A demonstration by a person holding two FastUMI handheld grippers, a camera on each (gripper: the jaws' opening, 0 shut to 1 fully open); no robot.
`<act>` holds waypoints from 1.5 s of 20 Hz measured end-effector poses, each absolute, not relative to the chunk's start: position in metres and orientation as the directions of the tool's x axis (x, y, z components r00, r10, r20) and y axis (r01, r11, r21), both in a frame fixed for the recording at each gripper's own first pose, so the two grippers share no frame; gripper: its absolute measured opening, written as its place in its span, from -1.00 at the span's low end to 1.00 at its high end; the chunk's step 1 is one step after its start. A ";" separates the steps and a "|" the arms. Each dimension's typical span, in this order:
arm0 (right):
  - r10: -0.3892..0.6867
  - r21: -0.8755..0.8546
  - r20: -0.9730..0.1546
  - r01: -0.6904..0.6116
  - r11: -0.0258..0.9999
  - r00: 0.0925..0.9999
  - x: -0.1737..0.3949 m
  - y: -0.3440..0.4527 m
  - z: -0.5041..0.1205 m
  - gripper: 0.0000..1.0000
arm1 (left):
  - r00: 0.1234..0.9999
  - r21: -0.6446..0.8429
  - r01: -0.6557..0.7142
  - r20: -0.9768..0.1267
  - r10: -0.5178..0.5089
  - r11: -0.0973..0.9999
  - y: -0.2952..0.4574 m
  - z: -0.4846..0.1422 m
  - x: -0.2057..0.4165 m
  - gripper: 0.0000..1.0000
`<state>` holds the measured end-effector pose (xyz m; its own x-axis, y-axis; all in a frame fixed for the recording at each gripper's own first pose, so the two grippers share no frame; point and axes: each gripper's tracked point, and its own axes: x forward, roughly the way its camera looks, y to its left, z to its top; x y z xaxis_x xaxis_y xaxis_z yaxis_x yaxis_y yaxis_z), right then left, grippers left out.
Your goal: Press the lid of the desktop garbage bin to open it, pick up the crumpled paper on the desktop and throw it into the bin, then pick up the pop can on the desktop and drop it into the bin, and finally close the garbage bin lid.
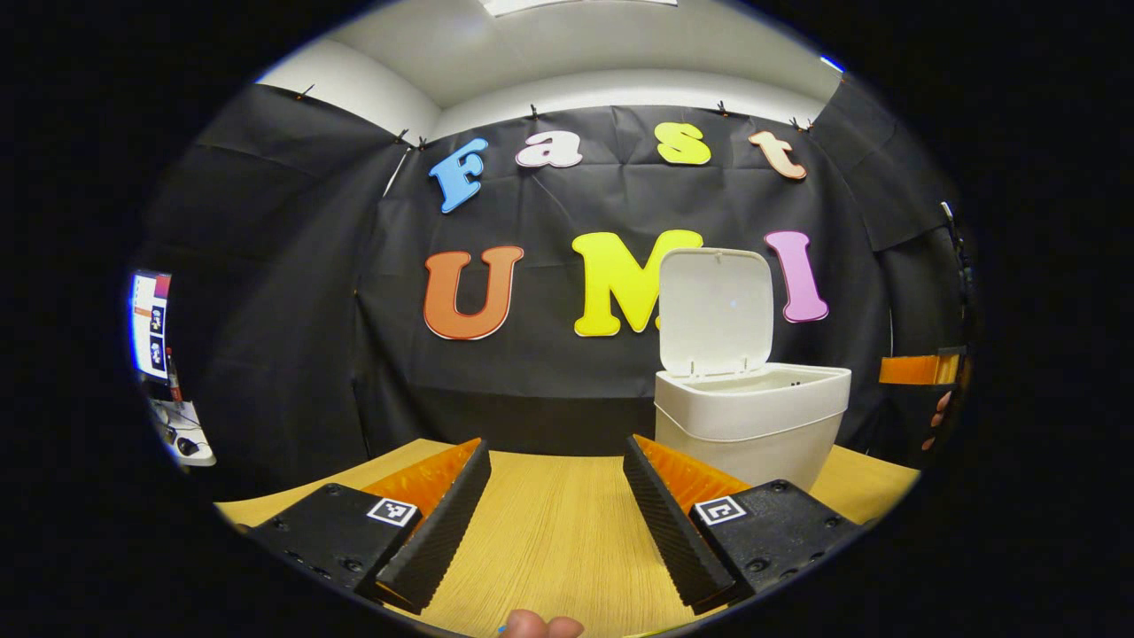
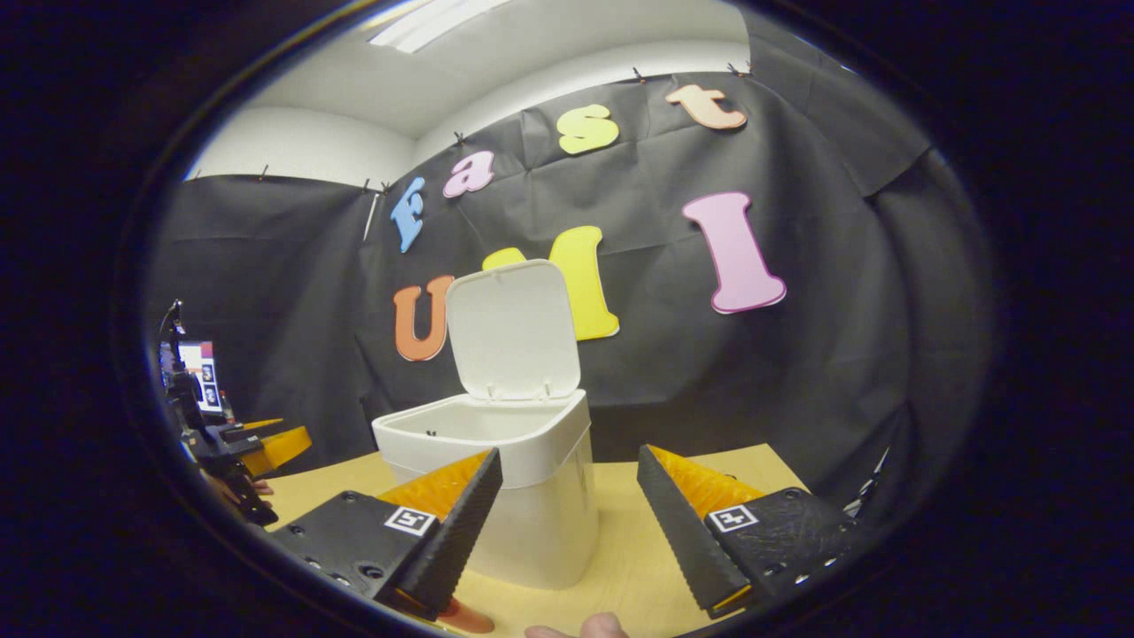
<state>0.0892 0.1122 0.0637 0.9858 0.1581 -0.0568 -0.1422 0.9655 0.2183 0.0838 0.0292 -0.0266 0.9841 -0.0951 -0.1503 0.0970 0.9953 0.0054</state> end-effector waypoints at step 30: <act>0.223 0.121 -0.217 -0.200 0.972 0.950 -0.021 0.169 -0.042 0.91 | 0.713 -0.015 0.035 -0.701 -0.036 0.999 0.078 -0.238 -0.048 0.93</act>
